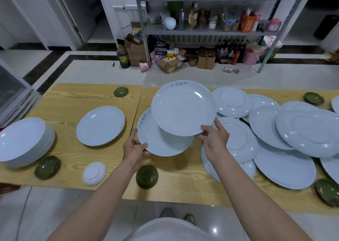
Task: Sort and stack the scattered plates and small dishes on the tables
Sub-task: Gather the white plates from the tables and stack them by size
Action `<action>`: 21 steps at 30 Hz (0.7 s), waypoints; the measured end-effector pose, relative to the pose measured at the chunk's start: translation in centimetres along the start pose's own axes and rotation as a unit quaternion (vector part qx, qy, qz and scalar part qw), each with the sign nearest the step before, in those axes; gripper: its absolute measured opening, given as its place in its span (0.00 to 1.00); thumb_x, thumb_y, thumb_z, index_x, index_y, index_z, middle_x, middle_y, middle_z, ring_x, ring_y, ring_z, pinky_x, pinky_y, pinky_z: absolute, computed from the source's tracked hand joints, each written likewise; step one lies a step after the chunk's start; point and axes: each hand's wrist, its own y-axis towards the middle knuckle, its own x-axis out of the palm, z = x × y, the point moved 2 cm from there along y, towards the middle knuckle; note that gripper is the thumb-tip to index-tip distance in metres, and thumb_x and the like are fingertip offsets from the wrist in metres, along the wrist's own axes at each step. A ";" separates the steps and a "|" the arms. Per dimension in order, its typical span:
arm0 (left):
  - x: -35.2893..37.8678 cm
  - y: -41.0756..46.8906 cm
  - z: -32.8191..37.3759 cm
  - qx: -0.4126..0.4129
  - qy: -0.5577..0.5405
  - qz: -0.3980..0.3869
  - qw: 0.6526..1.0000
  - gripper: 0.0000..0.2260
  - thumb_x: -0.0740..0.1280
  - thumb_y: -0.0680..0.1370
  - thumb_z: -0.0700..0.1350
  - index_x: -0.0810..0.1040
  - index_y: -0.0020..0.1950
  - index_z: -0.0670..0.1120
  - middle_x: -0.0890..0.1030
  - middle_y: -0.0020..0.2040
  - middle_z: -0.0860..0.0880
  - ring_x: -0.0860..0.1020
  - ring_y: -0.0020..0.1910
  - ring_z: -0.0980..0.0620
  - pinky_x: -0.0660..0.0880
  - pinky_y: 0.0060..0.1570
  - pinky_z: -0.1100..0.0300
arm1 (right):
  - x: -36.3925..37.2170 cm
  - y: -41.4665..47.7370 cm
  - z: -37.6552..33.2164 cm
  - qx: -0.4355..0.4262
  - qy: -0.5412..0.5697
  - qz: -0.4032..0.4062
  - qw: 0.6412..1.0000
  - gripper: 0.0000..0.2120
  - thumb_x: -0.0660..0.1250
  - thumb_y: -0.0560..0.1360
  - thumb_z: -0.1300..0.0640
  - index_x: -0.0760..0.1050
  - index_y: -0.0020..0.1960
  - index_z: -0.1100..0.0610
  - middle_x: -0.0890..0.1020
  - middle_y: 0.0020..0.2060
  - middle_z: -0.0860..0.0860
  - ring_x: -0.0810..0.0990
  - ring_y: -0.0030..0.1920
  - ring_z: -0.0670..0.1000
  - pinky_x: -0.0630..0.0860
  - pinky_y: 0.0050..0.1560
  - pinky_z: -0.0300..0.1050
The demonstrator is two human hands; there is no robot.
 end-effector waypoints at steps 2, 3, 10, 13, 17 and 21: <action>-0.4 -0.5 0.3 0.001 -0.017 0.020 1.000 0.36 0.67 0.74 0.26 0.64 0.77 0.51 0.77 0.47 0.42 0.82 0.41 0.47 0.82 0.35 0.56 | 0.3 -0.2 0.3 0.005 -0.001 -0.014 1.000 0.31 0.67 0.70 0.76 0.75 0.69 0.56 0.84 0.55 0.55 0.86 0.47 0.57 0.83 0.40 0.50; -0.6 -0.7 0.4 0.003 -0.025 0.027 0.999 0.36 0.67 0.75 0.26 0.64 0.78 0.51 0.77 0.47 0.44 0.83 0.40 0.48 0.82 0.35 0.56 | 0.4 -0.3 0.4 0.006 -0.002 -0.020 1.000 0.30 0.67 0.70 0.76 0.76 0.68 0.56 0.85 0.54 0.54 0.86 0.46 0.55 0.83 0.40 0.50; -3.0 -0.3 1.1 0.032 -0.069 0.059 0.995 0.36 0.66 0.75 0.26 0.63 0.78 0.49 0.75 0.50 0.50 0.81 0.45 0.51 0.83 0.44 0.50 | 2.1 -0.7 1.7 0.011 -0.020 -0.041 0.999 0.29 0.66 0.71 0.76 0.76 0.68 0.56 0.84 0.56 0.54 0.86 0.45 0.53 0.83 0.40 0.48; -4.6 0.7 1.2 0.031 -0.089 0.072 0.993 0.35 0.67 0.75 0.27 0.62 0.78 0.49 0.78 0.53 0.46 0.82 0.45 0.52 0.83 0.41 0.53 | 3.4 -0.9 2.6 0.009 -0.036 -0.046 0.998 0.26 0.66 0.71 0.75 0.78 0.62 0.52 0.84 0.55 0.54 0.85 0.49 0.55 0.83 0.40 0.49; -7.3 2.7 1.7 0.028 -0.101 0.085 0.991 0.35 0.67 0.76 0.27 0.62 0.78 0.50 0.71 0.44 0.48 0.80 0.44 0.50 0.83 0.38 0.58 | 5.9 -1.1 3.9 0.007 -0.037 -0.047 0.998 0.30 0.65 0.72 0.76 0.74 0.70 0.57 0.83 0.59 0.53 0.84 0.52 0.57 0.83 0.41 0.50; -10.5 5.0 2.4 0.031 -0.081 0.093 0.992 0.35 0.67 0.76 0.28 0.62 0.78 0.49 0.67 0.43 0.47 0.79 0.45 0.48 0.83 0.39 0.58 | 8.9 -1.4 5.5 0.010 -0.036 -0.050 0.998 0.30 0.64 0.73 0.76 0.71 0.72 0.58 0.81 0.62 0.54 0.83 0.55 0.57 0.83 0.46 0.54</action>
